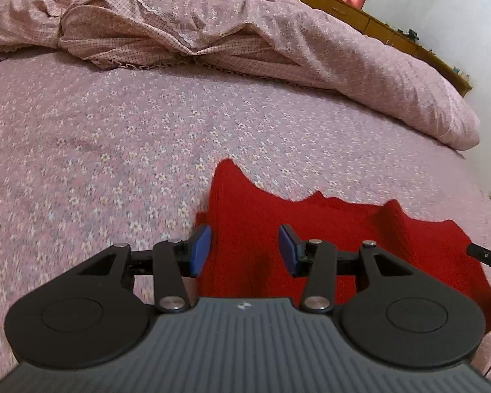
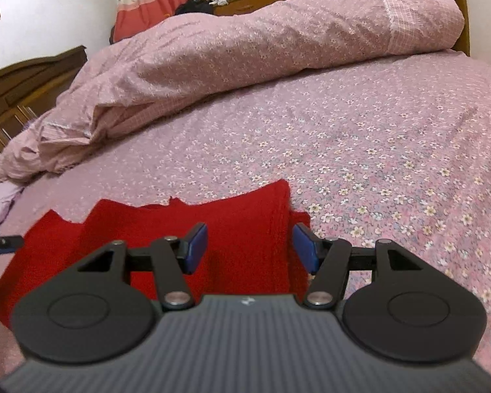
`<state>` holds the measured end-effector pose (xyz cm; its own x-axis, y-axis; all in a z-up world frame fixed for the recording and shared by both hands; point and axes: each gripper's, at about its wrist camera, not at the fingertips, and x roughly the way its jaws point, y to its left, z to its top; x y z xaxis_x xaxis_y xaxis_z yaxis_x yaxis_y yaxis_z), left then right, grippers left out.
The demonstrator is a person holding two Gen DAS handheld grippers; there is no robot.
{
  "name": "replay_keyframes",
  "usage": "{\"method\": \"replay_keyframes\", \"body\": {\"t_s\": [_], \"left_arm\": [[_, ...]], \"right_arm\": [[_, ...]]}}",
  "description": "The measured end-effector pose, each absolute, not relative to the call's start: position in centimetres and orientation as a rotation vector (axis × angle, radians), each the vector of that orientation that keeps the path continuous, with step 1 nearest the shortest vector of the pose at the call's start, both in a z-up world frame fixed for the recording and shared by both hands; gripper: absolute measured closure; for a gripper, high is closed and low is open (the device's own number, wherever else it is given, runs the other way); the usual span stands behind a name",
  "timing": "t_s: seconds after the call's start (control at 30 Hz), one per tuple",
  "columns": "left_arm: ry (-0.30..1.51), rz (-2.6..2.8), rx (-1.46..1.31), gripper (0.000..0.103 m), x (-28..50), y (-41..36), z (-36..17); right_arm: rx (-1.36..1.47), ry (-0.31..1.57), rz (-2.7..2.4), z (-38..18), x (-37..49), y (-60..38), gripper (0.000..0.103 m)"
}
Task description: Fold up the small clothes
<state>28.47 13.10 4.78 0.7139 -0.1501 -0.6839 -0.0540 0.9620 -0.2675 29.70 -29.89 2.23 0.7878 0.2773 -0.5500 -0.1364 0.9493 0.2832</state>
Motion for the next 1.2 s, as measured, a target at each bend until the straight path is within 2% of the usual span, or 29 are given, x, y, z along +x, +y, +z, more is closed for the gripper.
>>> {"method": "replay_keyframes", "body": {"t_s": [0.37,0.4,0.43,0.47,0.5,0.53,0.57,0.77,1.03,1.2], "left_arm": [[0.807,-0.062,-0.267,0.052,32.8,13.0,2.9],[0.816,-0.073,-0.255,0.054,33.1,12.7,2.7],[0.813,-0.073,-0.232,0.056,33.1,12.3,2.6],[0.806,-0.071,-0.192,0.07,33.0,11.8,2.5],[0.797,-0.077,-0.16,0.081,32.9,11.4,2.5],[0.781,-0.085,-0.156,0.083,32.6,11.3,2.6],[0.764,-0.087,-0.167,0.086,32.4,11.3,2.9],[0.666,-0.026,-0.143,0.087,32.4,11.7,4.6],[0.754,0.033,-0.169,0.086,34.2,12.4,0.7],[0.759,0.07,-0.297,0.085,33.2,13.2,1.7]], "right_arm": [[0.224,0.665,0.261,1.5,32.6,-29.1,0.042],[0.23,0.665,0.266,1.5,32.8,-29.1,0.043],[0.232,0.667,0.268,1.5,33.0,-29.1,0.046],[0.23,0.665,0.271,1.5,33.1,-29.1,0.062],[0.219,0.661,0.272,1.4,33.1,-29.0,0.073],[0.204,0.655,0.259,1.3,33.0,-28.8,0.085],[0.208,0.64,0.252,1.3,32.8,-28.9,0.087],[0.242,0.427,0.176,3.0,29.8,-30.1,0.09],[0.26,0.578,0.099,-0.8,32.3,-30.5,0.089],[0.275,0.595,0.108,-0.3,32.1,-30.7,0.086]]}}
